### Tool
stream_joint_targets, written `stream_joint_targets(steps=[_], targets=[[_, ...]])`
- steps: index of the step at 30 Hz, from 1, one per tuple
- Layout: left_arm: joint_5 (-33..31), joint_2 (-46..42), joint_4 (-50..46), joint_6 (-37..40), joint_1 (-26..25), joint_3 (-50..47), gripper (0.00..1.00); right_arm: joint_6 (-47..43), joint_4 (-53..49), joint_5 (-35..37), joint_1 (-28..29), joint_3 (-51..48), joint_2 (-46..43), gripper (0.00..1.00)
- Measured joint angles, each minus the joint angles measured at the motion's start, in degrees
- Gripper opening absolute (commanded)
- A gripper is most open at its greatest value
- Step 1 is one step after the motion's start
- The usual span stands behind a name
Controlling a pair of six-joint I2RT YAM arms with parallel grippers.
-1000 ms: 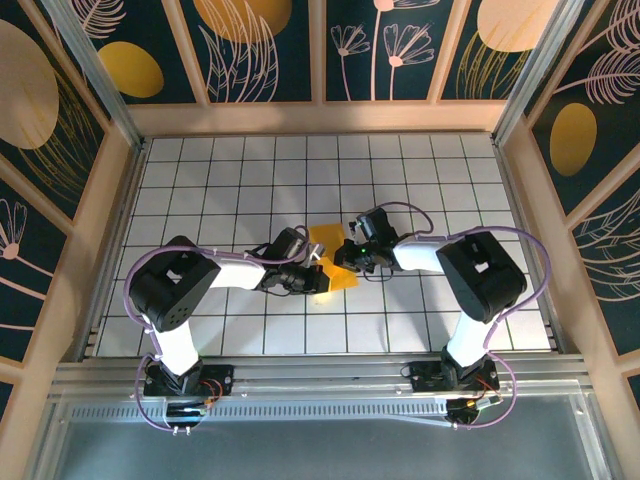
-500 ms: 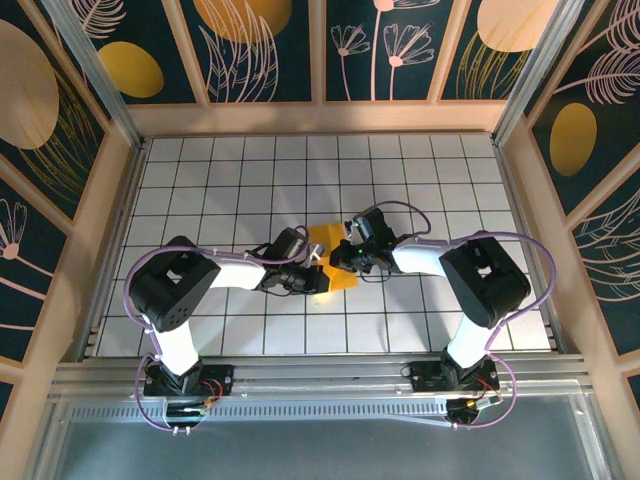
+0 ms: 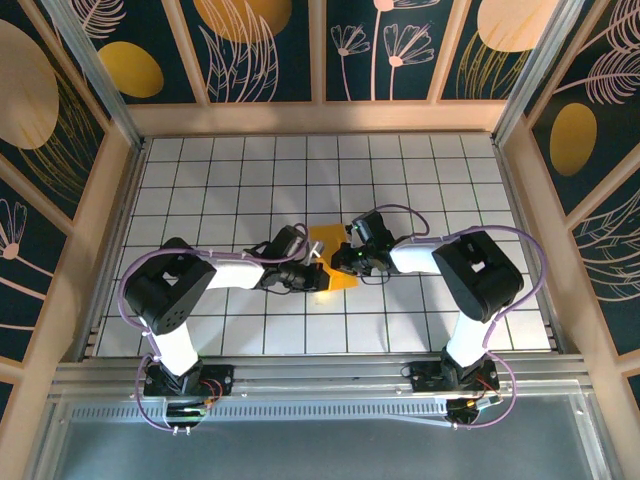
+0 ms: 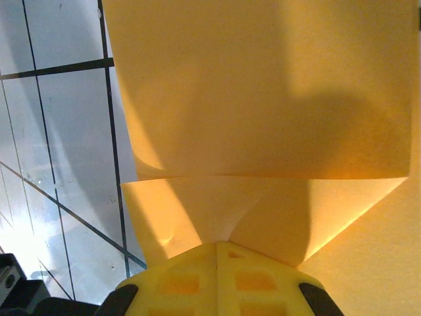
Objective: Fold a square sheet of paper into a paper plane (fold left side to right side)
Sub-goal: Fold the triangle a second time at the center of the table.
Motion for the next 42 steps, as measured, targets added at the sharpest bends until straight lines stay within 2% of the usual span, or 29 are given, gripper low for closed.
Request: stream_joint_targets(steps=[7, 23, 42], targets=[[0.87, 0.55, 0.07, 0.02, 0.00, 2.60, 0.01, -0.02, 0.13, -0.17, -0.04, -0.02, 0.04, 0.00], [1.29, 3.69, 0.13, 0.37, 0.00, 1.95, 0.01, -0.46, -0.15, -0.22, -0.13, 0.37, 0.39, 0.00], [0.98, 3.26, 0.31, 4.20, -0.33, 1.20, 0.01, -1.40, -1.84, -0.37, -0.37, 1.33, 0.74, 0.00]])
